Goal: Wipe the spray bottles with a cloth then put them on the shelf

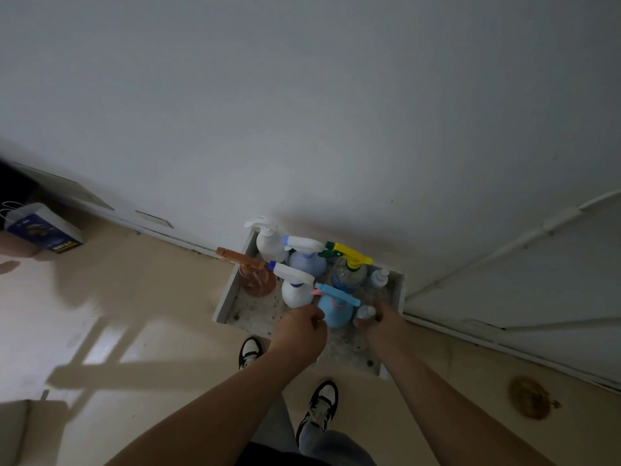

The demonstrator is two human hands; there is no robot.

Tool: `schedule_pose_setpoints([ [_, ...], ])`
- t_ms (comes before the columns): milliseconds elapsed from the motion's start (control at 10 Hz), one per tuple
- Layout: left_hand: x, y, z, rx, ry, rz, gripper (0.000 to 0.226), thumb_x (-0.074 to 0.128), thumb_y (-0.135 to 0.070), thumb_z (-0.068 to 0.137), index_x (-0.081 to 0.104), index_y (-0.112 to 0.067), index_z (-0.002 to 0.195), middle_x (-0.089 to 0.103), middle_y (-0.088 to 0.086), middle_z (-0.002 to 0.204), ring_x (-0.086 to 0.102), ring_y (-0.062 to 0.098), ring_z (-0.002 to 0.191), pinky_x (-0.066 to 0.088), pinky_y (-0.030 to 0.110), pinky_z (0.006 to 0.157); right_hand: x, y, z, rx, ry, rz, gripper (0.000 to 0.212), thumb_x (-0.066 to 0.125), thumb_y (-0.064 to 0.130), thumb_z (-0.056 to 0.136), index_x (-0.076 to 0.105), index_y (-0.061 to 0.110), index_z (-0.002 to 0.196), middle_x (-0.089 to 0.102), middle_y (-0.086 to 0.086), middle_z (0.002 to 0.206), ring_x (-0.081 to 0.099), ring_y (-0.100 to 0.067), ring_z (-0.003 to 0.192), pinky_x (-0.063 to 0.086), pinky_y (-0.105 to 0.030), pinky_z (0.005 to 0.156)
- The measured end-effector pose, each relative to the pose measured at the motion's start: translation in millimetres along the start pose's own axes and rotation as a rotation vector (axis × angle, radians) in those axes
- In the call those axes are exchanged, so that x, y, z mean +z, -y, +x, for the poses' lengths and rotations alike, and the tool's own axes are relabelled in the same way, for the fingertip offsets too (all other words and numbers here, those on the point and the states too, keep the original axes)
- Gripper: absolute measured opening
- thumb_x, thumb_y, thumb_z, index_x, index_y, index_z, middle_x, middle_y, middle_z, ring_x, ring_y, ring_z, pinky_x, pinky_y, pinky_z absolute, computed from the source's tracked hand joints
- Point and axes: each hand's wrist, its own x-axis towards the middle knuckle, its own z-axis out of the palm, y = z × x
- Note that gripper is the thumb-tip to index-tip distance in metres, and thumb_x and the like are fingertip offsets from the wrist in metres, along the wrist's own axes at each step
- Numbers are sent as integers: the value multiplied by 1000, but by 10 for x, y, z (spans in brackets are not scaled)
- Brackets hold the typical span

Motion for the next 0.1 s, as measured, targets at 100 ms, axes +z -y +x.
schedule_pose_setpoints([
  [100, -79, -45, 6, 28, -38, -19, 31, 53, -28, 101, 68, -23, 127, 72, -1, 119, 66, 15, 106, 49, 24, 87, -77, 57, -91, 56, -45, 24, 36, 75, 28, 92, 68, 15, 125, 70, -12, 121, 66, -32, 108, 52, -34, 80],
])
